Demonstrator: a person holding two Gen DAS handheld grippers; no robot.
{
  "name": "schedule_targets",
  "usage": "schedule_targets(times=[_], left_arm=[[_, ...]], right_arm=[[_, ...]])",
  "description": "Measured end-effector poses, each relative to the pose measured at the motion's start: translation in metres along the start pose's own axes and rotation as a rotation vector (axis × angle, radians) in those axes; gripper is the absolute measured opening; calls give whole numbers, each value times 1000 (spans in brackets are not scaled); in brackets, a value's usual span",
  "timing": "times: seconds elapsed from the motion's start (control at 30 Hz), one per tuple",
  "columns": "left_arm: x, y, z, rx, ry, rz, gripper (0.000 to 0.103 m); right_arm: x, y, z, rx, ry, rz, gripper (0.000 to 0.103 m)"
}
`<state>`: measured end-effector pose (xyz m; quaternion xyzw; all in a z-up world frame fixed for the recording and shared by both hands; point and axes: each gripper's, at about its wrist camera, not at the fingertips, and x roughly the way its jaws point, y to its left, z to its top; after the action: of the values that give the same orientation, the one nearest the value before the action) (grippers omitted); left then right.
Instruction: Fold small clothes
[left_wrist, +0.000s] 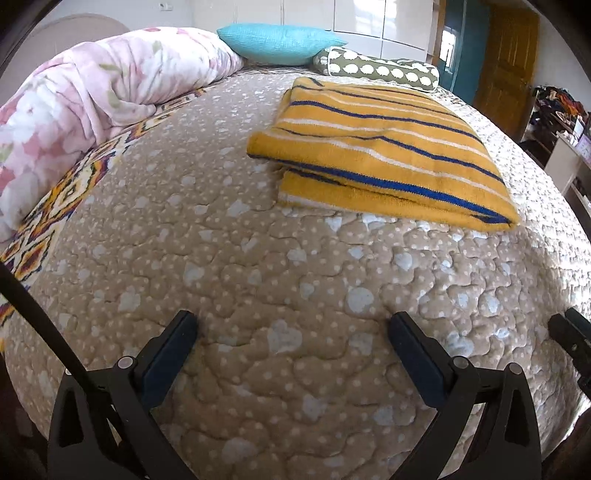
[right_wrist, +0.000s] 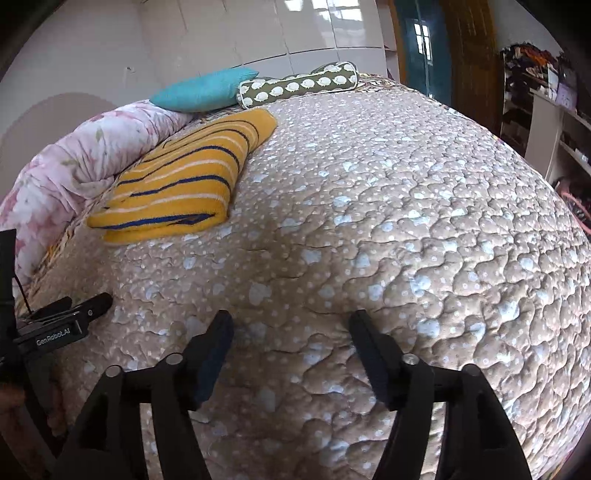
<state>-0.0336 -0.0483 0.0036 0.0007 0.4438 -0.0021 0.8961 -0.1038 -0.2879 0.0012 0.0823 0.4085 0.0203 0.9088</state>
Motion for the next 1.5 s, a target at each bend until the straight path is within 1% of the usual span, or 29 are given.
schedule_targets(times=[0.13,0.3,0.57,0.83,1.0,1.33,1.5], left_arm=[[0,1,-1,2,-9,-4,103],[-1,1,-3,3,-17,-4,103],[-3,-1,-2,5,-23,6,103],[-3,-1,-2,8,-33,8,103],[-4,0,-2,9,-58,8,103],[-4,-2,-4,7,-67,10,103],[-5,-3,-5,7,-68,11,103]], right_arm=[[5,12,-2,-54,-4,-49,83],[9,22,-4,-74,-12,-90,89],[9,22,-6,-76,-32,-97,90],[10,25,-8,-86,-42,-123,92],[11,26,-9,-92,-54,-140,93],[11,27,-10,-93,-63,-163,96],[12,25,-10,-95,-71,-162,96]])
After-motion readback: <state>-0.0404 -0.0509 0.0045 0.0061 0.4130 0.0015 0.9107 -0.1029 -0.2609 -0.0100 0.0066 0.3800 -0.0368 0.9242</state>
